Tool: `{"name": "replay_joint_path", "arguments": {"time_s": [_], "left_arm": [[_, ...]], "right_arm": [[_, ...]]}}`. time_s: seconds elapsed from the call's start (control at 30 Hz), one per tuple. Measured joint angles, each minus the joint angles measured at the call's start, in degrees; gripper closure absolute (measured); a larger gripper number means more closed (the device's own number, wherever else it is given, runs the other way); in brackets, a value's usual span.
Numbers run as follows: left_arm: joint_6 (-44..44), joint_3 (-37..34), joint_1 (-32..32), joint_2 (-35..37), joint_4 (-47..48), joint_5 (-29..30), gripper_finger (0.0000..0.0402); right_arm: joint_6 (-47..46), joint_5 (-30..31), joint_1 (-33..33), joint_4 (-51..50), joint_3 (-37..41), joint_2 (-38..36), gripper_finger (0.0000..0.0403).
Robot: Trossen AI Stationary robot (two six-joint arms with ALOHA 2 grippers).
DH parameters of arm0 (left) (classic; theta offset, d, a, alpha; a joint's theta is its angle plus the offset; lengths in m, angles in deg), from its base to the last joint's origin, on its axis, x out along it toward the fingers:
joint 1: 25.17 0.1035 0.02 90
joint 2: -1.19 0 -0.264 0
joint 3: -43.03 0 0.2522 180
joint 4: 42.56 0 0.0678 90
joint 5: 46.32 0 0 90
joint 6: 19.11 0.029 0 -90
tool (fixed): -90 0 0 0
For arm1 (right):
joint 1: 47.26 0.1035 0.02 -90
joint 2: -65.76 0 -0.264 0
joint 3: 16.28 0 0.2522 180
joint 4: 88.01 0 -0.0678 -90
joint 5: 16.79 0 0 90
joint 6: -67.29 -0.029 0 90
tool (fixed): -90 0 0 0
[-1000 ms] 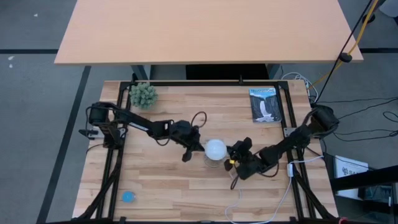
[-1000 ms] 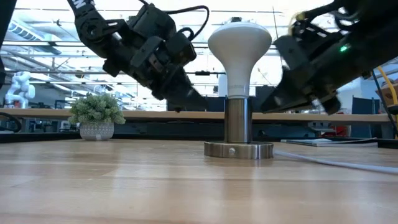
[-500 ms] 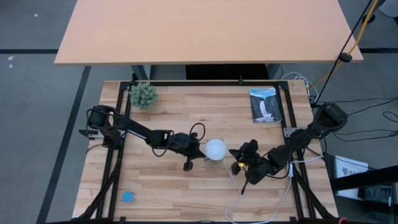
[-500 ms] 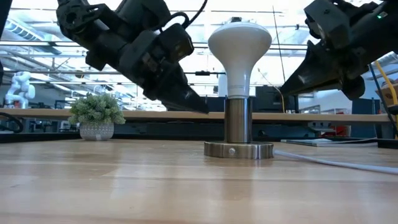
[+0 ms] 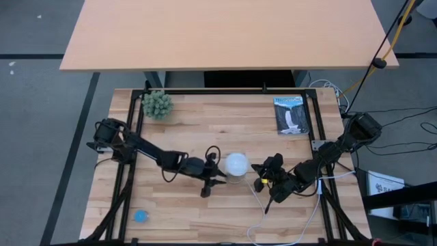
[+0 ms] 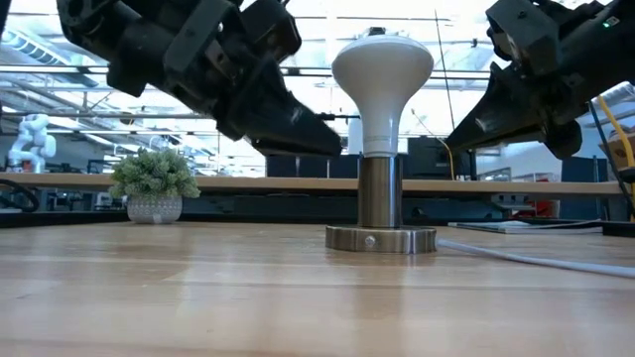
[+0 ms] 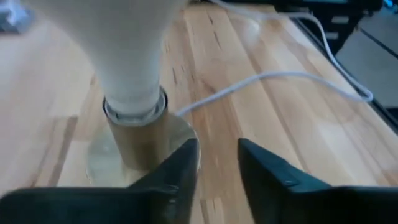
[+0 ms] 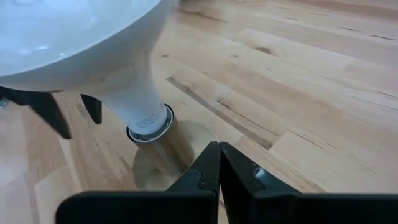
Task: Screw lightbulb
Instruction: Remove the white light bulb from the gold lamp
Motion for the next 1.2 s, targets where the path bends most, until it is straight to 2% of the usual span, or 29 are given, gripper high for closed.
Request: {"name": "replay_joint_path", "arguments": {"time_s": [0.13, 0.23, 0.4, 0.6, 0.73, 1.07, 1.2], "left_arm": [[-0.01, 0.00, -1.52, 0.00, -3.65, 4.12, 0.0220], [0.22, 0.00, -2.41, 0.00, -6.86, 4.59, 0.0171], [0.17, 0.00, -2.50, 0.00, -9.24, 4.13, 0.0127], [0.21, 0.00, -2.49, 0.00, -9.38, 4.05, 0.0120], [-1.14, 0.00, -2.48, 0.00, -13.58, 4.03, 0.0120], [-1.44, 0.00, -2.79, 0.00, -13.66, 3.83, 0.0120], [-1.39, 0.00, -2.83, 0.00, -6.93, 3.76, 0.0120]], "right_arm": [[0.05, 0.00, 0.00, 0.11, 0.00, 0.00, 0.0403], [0.12, 0.00, 0.00, 0.24, 0.00, 0.00, 0.0403], [0.13, 0.00, 0.00, 0.22, 0.00, 0.00, 0.0403], [0.73, 0.00, -0.02, 0.18, 0.00, 0.00, 0.0403], [0.74, 0.00, -0.01, 0.20, 0.00, 0.00, 0.0403], [0.65, -0.01, 0.00, 0.19, 0.00, 0.02, 0.0403], [0.61, -1.32, 0.00, 0.17, 0.00, 0.02, 0.0403]]}}
